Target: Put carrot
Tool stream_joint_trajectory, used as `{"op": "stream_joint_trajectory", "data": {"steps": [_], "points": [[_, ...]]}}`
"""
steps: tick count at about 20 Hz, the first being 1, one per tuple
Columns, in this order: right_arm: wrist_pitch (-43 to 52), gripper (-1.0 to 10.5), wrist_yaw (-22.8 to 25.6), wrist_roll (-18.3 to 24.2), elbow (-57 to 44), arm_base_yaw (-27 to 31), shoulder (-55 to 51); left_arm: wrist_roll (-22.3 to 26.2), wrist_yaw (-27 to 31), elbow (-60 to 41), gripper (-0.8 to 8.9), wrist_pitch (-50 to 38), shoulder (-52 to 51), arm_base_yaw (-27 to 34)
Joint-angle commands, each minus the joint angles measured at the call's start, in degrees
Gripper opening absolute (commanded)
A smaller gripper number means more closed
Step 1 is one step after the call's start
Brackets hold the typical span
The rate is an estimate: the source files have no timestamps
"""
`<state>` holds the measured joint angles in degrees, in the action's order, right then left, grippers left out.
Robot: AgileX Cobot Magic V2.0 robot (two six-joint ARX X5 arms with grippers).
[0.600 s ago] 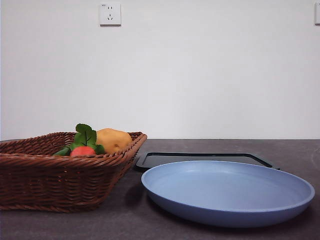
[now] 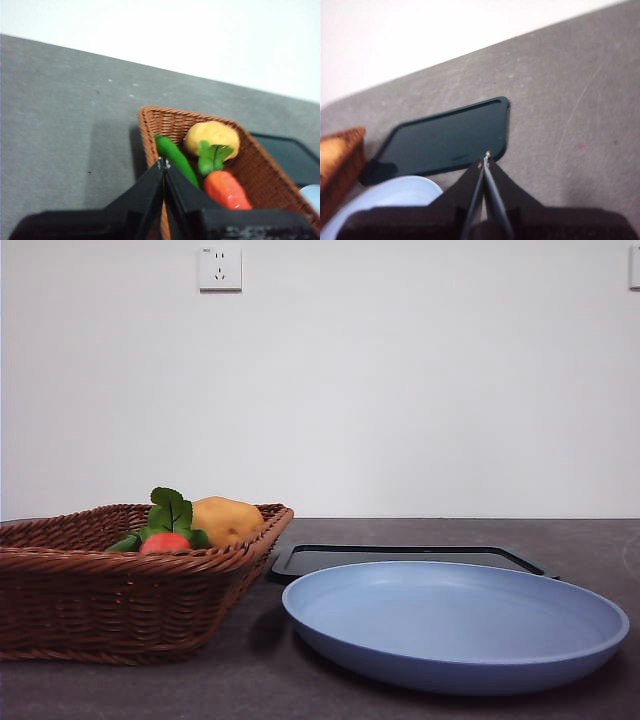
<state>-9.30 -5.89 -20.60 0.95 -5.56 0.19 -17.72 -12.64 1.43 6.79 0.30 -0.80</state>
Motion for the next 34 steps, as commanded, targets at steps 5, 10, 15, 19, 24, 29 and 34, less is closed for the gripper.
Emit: {"op": "stream_joint_trajectory", "data": {"steps": [5,10,15,19,24,29,34], "points": [[-0.3,0.1,-1.4,-7.6,0.7,-0.1,1.0,-7.3,-1.4,0.4,0.07,0.2,0.0,0.1],[-3.9,0.1,-1.7,-7.4,5.7,-0.1,6.2,-7.8,-1.3,4.4,0.07,4.6,1.9,0.1],[-6.5,0.1,-2.0,-6.4,12.4,-0.1,14.5,-7.5,-1.9,10.0,0.07,6.6,10.4,0.1],[-8.4,0.1,-4.9,-3.8,17.7,-0.1,21.6,-5.6,-5.5,14.7,0.07,6.6,19.3,0.1],[-13.1,0.1,-9.4,-0.3,25.2,-0.1,32.3,-0.3,-12.0,23.1,0.07,8.0,34.5,-0.3],[-19.8,0.1,-17.6,3.1,30.1,-0.1,45.1,5.5,-21.7,32.2,0.06,13.1,50.4,-3.5],[-19.8,0.5,-21.2,4.6,30.3,-0.2,55.0,6.0,-26.8,33.1,0.1,12.5,57.2,-7.1]]}}
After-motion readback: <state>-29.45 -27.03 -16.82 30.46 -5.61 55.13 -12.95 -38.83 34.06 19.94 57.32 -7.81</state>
